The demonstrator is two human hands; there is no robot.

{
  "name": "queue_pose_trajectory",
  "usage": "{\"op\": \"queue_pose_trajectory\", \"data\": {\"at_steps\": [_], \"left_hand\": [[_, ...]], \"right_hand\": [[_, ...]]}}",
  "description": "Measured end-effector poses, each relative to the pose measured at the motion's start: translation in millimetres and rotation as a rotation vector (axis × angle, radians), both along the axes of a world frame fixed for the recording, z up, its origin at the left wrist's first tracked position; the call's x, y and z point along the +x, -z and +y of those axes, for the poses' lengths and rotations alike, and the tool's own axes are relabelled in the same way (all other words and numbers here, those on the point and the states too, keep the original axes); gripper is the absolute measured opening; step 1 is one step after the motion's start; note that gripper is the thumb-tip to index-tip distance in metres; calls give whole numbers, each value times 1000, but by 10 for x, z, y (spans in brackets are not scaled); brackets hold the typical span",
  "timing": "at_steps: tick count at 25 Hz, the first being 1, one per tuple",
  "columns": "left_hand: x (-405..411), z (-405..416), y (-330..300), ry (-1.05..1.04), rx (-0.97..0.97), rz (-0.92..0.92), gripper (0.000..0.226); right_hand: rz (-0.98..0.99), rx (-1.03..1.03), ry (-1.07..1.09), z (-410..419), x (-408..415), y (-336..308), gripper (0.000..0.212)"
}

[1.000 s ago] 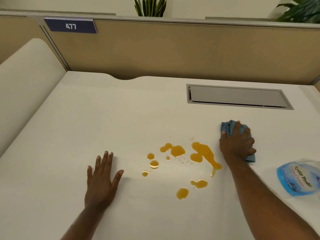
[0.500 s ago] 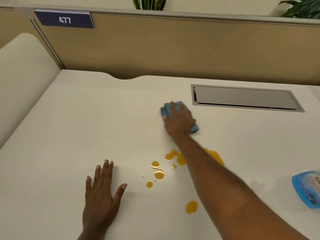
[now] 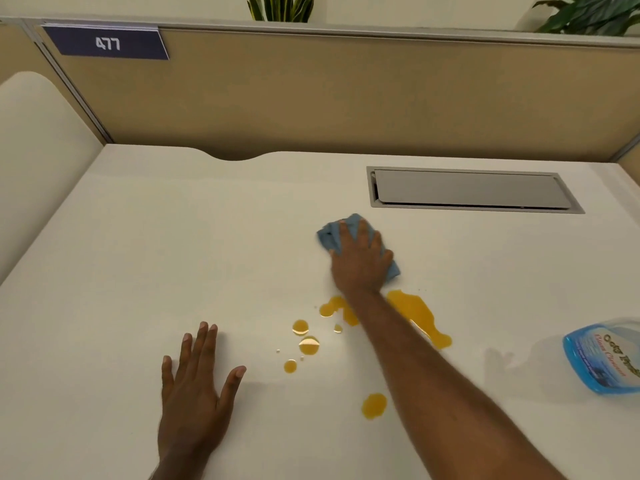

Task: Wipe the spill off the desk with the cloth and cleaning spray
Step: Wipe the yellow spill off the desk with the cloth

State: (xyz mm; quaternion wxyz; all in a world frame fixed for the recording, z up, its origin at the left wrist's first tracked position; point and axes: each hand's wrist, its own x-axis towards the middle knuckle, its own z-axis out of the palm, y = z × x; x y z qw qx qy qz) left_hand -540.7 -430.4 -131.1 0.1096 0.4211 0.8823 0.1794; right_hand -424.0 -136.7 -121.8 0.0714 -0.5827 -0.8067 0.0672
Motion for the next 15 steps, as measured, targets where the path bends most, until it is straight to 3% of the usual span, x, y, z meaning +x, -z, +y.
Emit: {"op": "queue_pose_trajectory", "data": {"at_steps": [4, 9, 15], "left_hand": [[8, 4, 5, 9, 0, 17, 81], [28, 4, -7, 7, -1, 39, 85], [26, -14, 4, 16, 2, 40, 83]], "right_hand": [[-77, -9, 223, 440, 998, -82, 57], [-54, 21, 372, 133, 1857, -142, 59], [36, -23, 466, -325, 1594, -215, 57]]}}
